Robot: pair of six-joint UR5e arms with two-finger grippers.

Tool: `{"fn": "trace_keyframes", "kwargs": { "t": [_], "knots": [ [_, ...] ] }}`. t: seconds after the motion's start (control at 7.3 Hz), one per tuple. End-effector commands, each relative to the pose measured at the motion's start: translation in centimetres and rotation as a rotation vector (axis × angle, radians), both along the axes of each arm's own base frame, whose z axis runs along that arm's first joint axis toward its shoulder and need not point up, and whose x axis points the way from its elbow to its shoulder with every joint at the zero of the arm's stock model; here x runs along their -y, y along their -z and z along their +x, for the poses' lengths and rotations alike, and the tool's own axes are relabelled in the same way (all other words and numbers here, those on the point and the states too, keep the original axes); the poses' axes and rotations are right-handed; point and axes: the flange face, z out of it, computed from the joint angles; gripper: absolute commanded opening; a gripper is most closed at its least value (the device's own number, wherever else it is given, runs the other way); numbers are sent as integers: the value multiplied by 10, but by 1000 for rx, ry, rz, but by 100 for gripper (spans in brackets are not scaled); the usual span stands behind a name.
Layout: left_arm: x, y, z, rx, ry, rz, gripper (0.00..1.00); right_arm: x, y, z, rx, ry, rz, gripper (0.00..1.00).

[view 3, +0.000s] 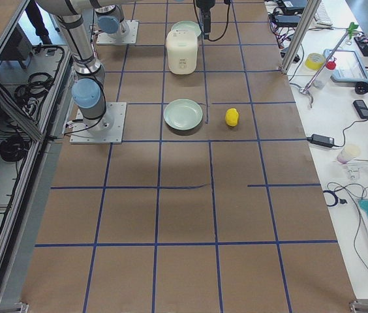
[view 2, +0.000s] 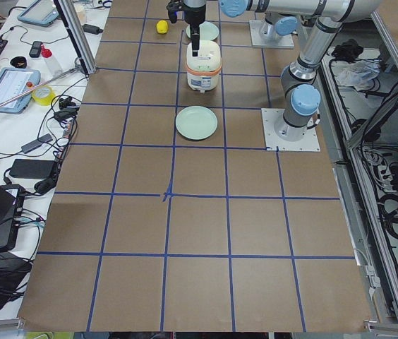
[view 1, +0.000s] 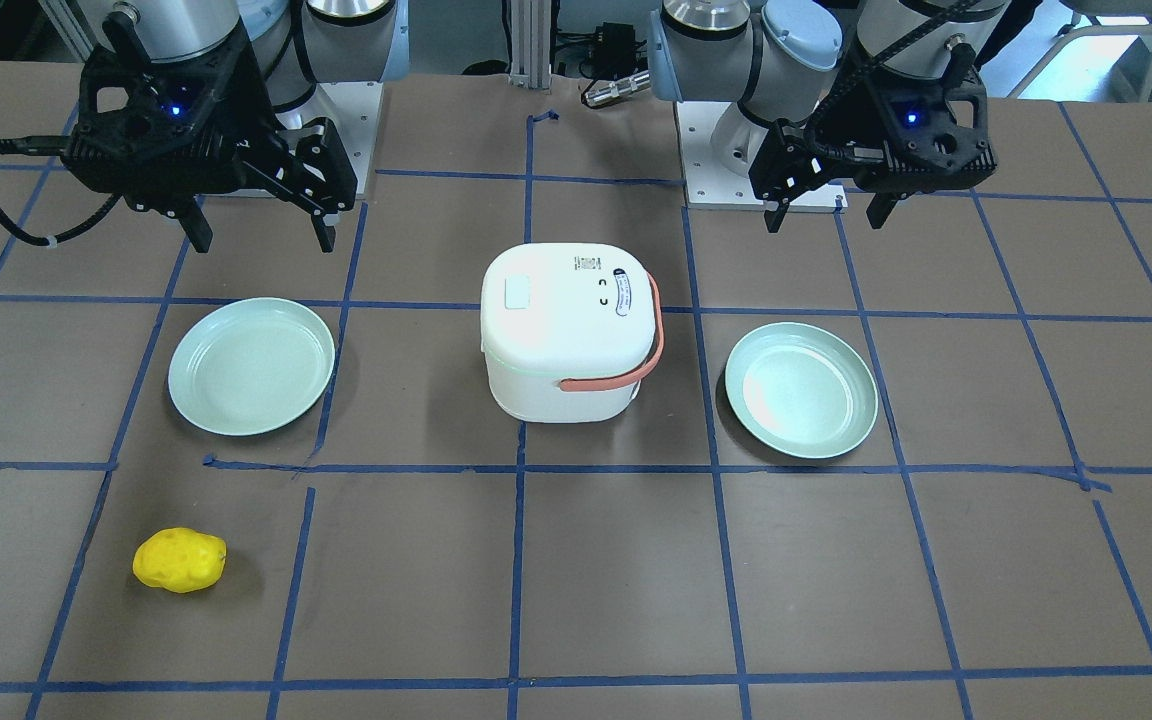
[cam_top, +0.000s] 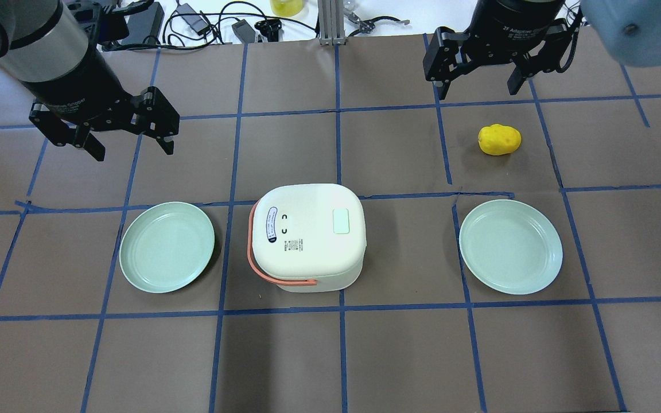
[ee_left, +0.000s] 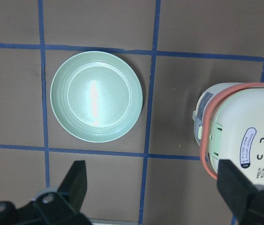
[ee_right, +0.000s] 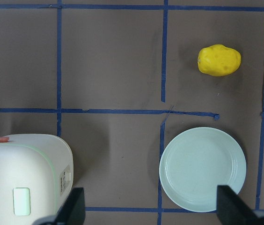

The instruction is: Press rice cooker button

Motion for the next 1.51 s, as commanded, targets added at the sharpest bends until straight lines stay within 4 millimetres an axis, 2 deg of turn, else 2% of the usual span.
{"fn": "trace_keyframes", "kwargs": {
  "t": [0.0,0.14,0.27,0.41,0.55,0.68,0.82,0.96,1.23,1.37],
  "knots": [
    [0,0,0,0,1,0,100,0,-1,-1,0,1,-1,100],
    [0,0,0,0,1,0,100,-1,-1,0,0,0,-1,100],
    [0,0,0,0,0,0,100,-1,-1,1,2,-2,-1,93],
    [0,0,0,0,1,0,100,-3,0,9,28,16,5,53],
    [0,0,0,0,1,0,100,-6,3,27,120,83,31,31],
    [0,0,0,0,1,0,100,-14,11,54,112,70,51,15],
    [0,-1,0,0,0,-1,100,-23,26,85,88,49,78,4],
    [0,0,0,0,1,0,100,-27,49,109,76,69,108,0],
    [0,0,0,0,1,0,100,-41,95,156,60,26,148,0],
    [0,0,0,0,0,0,100,-44,116,168,53,8,153,0]
  ]
}}
